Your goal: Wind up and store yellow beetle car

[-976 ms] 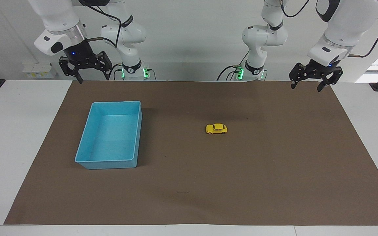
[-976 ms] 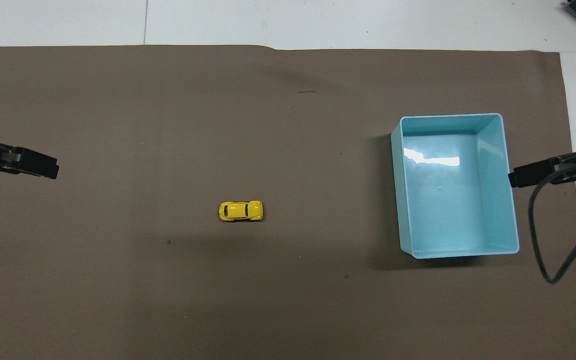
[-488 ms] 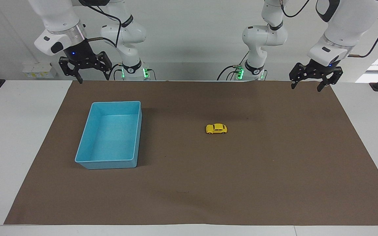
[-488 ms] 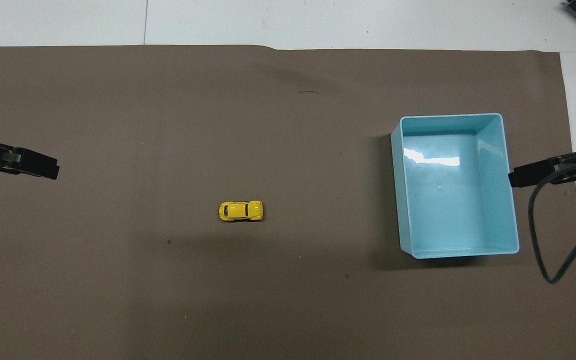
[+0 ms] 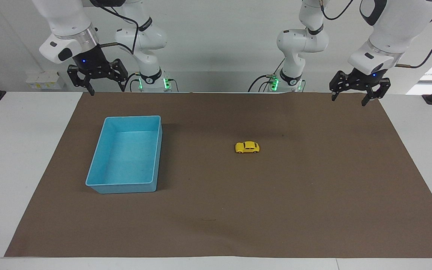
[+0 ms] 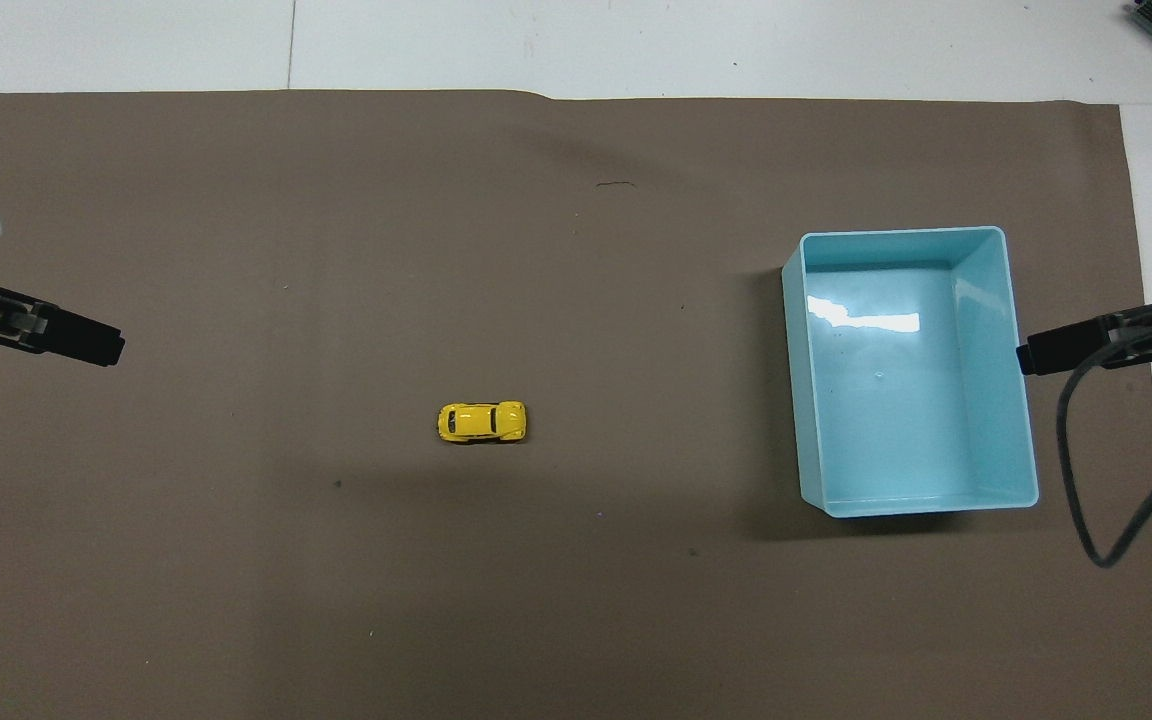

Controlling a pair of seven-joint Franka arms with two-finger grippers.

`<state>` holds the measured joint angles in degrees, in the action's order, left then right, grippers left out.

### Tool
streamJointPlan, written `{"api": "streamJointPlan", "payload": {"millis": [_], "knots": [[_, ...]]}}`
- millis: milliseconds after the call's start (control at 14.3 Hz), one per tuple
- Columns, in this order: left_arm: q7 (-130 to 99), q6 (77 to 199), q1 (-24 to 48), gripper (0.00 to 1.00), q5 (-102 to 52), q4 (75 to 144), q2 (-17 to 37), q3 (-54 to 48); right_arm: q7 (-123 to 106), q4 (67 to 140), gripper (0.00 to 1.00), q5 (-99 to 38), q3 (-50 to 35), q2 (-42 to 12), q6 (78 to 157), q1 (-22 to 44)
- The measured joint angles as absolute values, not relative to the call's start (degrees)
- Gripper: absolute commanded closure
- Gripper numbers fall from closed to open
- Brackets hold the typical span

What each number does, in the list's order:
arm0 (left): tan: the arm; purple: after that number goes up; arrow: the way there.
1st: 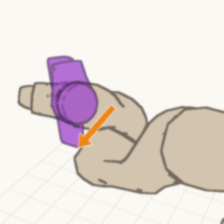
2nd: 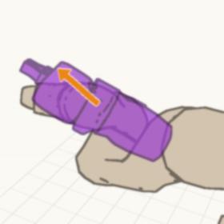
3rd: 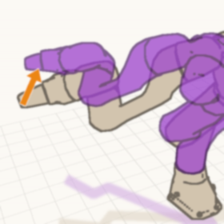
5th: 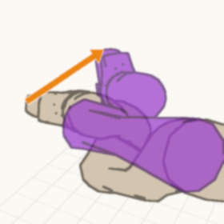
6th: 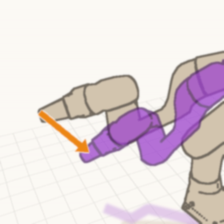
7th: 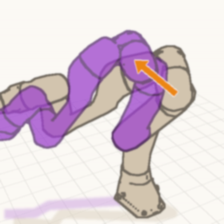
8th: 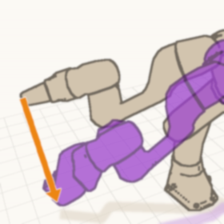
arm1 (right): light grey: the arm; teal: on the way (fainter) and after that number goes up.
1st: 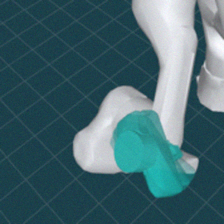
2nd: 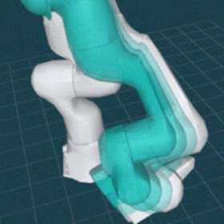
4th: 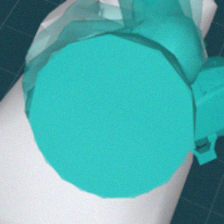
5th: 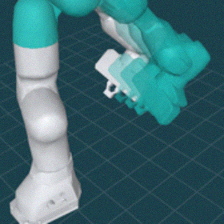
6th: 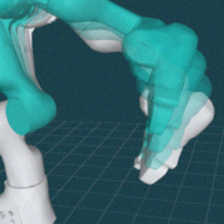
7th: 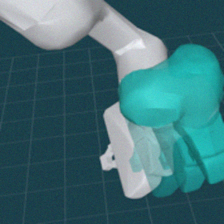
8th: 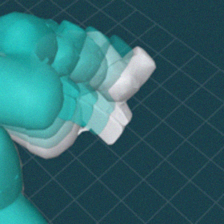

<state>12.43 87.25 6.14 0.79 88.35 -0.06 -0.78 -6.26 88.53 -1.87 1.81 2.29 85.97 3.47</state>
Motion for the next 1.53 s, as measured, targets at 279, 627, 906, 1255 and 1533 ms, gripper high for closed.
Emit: {"api": "streamJointPlan", "payload": {"millis": [279, 627, 906, 1255, 1533], "knots": [[17.1, 87.2, 6.2, 0.0, 0.8, 88.4, 0.2, -1.3, -6.3, 88.5, 0.0, -1.9, 1.8, 2.3, 86.0, 3.5], [32.1, 87.3, 6.2, 0.0, 0.8, 88.4, 0.9, -1.6, -6.3, 88.5, 0.0, -1.9, 1.8, 2.3, 86.0, 3.5], [44.4, 88.1, 6.8, 0.0, 0.7, 88.4, 2.9, -2.4, -6.3, 88.5, 0.0, -1.9, 1.8, 2.3, 86.0, 3.5], [56.7, 89.8, 8.1, 0.0, -0.2, 88.4, 5.2, -2.7, -6.3, 88.5, 0.0, -1.9, 1.8, 2.3, 86.0, 3.5], [63.7, 92.4, 11.2, 0.0, -0.2, 88.4, 6.1, -2.8, -6.3, 88.5, 0.0, -1.9, 1.8, 2.3, 86.0, 3.5]]}}
